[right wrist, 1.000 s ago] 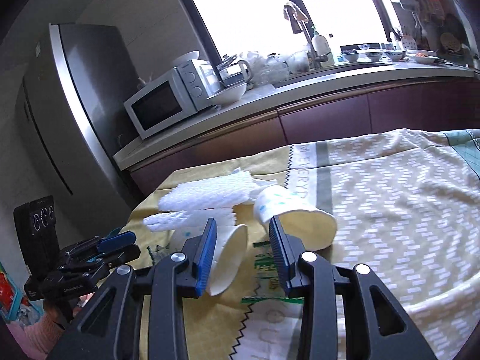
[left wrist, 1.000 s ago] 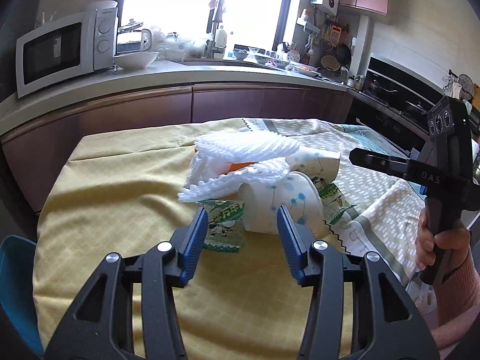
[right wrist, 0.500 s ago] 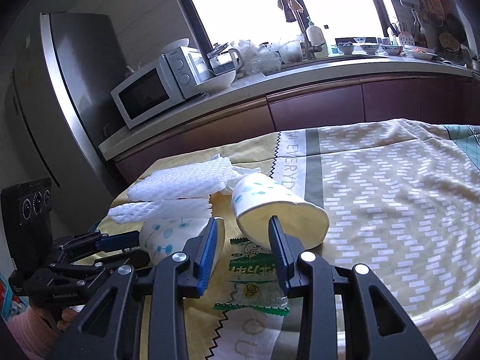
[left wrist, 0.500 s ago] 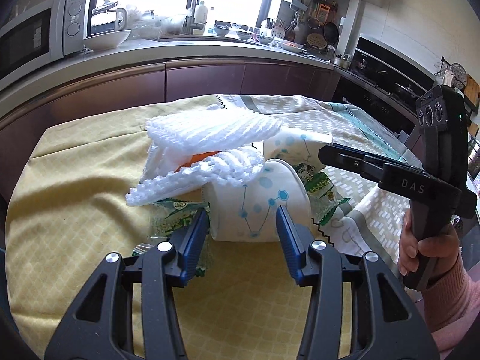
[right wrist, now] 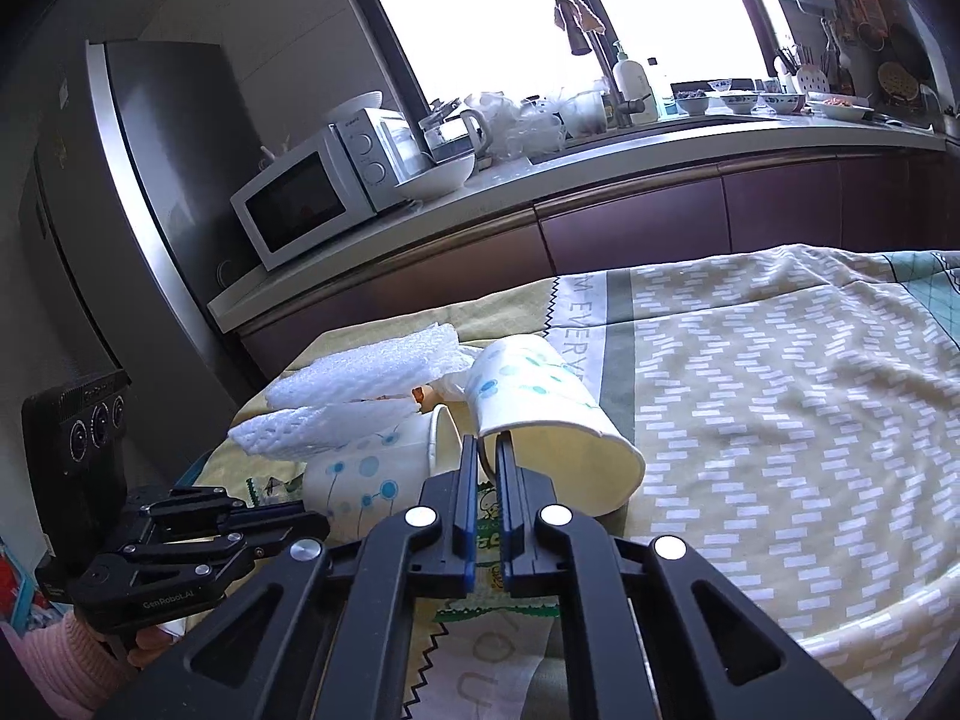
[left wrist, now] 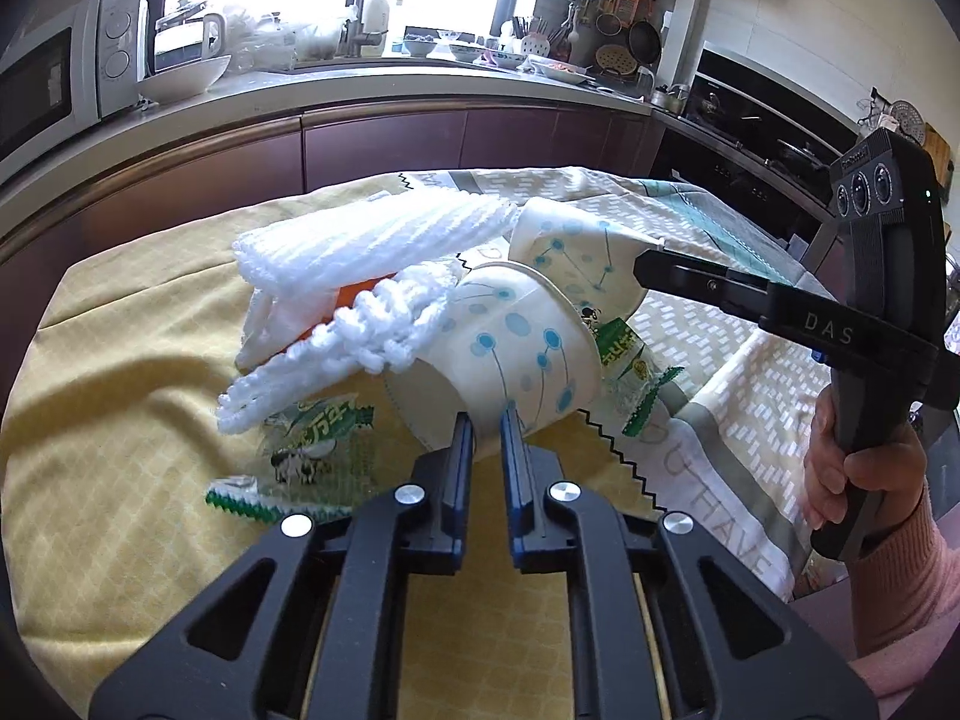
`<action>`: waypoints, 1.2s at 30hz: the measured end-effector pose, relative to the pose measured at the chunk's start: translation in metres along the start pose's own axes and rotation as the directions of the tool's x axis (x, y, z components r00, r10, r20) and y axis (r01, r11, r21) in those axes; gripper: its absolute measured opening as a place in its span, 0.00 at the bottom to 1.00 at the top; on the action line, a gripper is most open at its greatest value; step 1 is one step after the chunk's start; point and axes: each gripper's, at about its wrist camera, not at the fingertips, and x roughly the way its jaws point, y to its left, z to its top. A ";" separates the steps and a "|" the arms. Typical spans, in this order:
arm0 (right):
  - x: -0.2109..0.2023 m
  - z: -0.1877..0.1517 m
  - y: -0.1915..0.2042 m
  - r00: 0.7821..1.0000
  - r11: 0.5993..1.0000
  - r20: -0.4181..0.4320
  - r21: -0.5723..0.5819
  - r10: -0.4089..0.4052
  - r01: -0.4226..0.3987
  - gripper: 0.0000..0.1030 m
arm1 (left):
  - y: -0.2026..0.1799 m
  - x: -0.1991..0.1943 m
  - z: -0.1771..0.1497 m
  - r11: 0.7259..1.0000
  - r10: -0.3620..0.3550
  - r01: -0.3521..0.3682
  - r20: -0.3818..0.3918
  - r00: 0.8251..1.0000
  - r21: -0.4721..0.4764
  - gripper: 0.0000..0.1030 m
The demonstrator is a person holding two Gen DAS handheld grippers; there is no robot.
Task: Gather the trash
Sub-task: 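Grasp the blue-dotted white cup with the left tool while the right tool grasps the cream cup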
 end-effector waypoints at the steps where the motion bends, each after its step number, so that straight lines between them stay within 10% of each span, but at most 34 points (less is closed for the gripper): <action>1: -0.001 0.001 0.000 1.000 1.000 0.002 0.000 0.000 0.000 0.04 | 0.000 -0.001 0.000 1.000 -0.004 0.004 0.001 1.000 -0.001 0.08; 36: -0.060 0.016 0.069 0.981 0.984 0.114 -0.099 0.160 -0.149 0.02 | 0.028 -0.146 -0.049 0.992 0.009 0.020 0.231 0.973 -0.123 0.04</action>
